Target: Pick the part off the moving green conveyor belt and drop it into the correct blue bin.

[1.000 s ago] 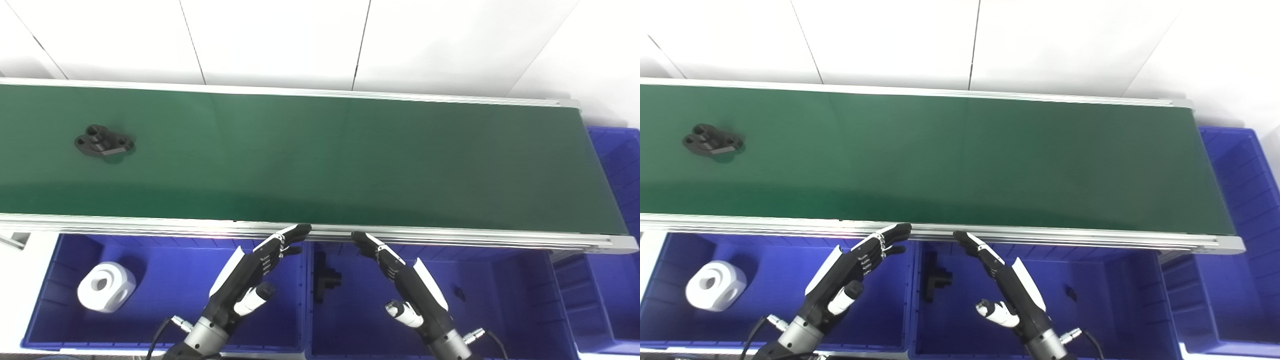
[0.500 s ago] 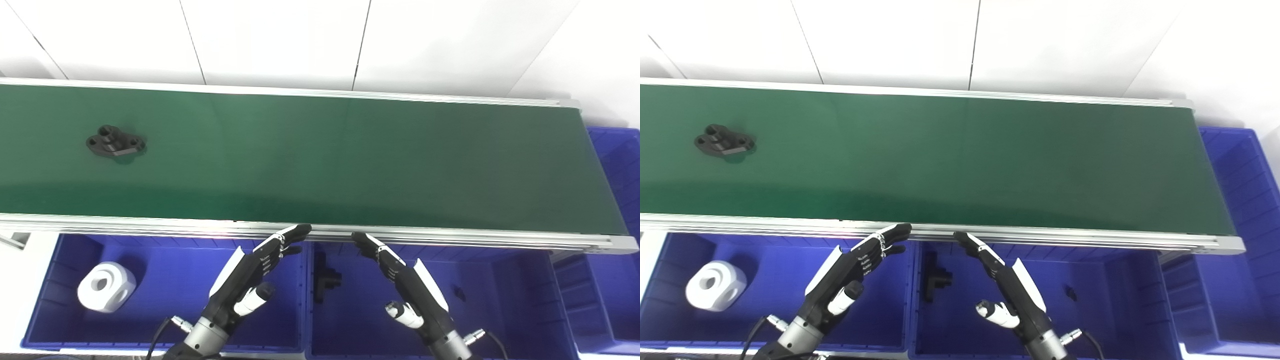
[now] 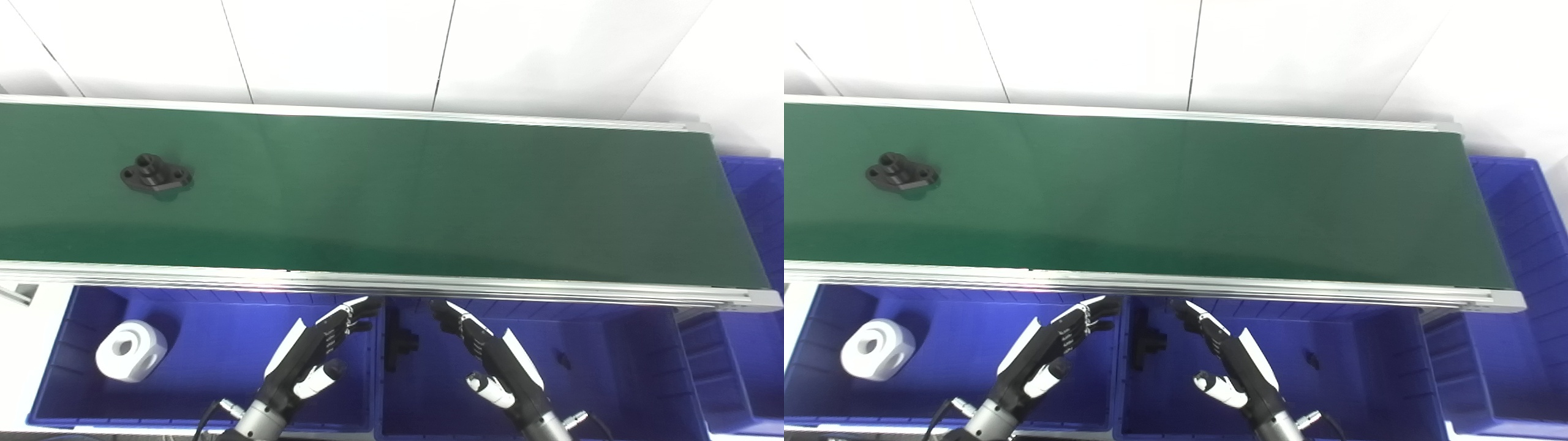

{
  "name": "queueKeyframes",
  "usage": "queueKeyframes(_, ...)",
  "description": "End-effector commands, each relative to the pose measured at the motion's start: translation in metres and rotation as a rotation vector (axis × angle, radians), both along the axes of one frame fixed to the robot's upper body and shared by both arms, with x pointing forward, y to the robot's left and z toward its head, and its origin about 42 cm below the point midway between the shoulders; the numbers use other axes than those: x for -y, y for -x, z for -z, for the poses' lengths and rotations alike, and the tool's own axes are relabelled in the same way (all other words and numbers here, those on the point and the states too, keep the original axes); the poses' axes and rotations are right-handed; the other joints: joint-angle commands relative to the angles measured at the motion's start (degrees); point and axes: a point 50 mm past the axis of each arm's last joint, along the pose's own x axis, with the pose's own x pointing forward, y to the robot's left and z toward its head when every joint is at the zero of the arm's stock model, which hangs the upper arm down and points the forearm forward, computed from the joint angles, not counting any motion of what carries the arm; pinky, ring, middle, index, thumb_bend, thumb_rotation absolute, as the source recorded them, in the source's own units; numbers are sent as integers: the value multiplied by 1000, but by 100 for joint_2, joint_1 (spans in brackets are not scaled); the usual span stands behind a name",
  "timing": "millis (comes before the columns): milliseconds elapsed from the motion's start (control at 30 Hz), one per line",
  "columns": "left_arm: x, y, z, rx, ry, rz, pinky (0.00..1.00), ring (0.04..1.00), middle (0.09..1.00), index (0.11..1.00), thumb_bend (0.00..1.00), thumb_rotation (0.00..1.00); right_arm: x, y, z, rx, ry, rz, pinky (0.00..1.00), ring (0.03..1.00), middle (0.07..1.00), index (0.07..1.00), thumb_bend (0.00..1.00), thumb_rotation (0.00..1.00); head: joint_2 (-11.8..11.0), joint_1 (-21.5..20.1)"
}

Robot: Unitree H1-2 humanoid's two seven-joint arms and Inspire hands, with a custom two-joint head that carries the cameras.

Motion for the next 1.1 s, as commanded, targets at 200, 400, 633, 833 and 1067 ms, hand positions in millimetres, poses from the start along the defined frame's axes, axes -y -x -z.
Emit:
queueKeyframes(200,5,-7,6,27,-4,0,751,830,841,786,860,868,0,-7,6,20,-18,2,848,886,888,864,928,907,-689,130)
queueKeyframes(400,7,-12,16,7,-21,15,733,816,830,778,853,879,3,-11,15,-8,-9,5,840,879,879,855,910,901,-983,256)
queueKeyframes(633,9,-17,20,5,-33,7,715,793,813,764,870,877,7,-15,20,-23,6,-5,831,880,881,854,902,902,-1080,343)
queueKeyframes(833,13,-19,19,11,-29,8,715,790,811,761,865,875,10,-17,19,-24,-2,-4,838,878,877,850,897,894,-1002,450)
queueKeyframes(1067,19,-23,18,33,-50,14,705,782,806,760,843,899,14,-20,16,-16,-2,-2,802,861,865,837,931,888,-953,746)
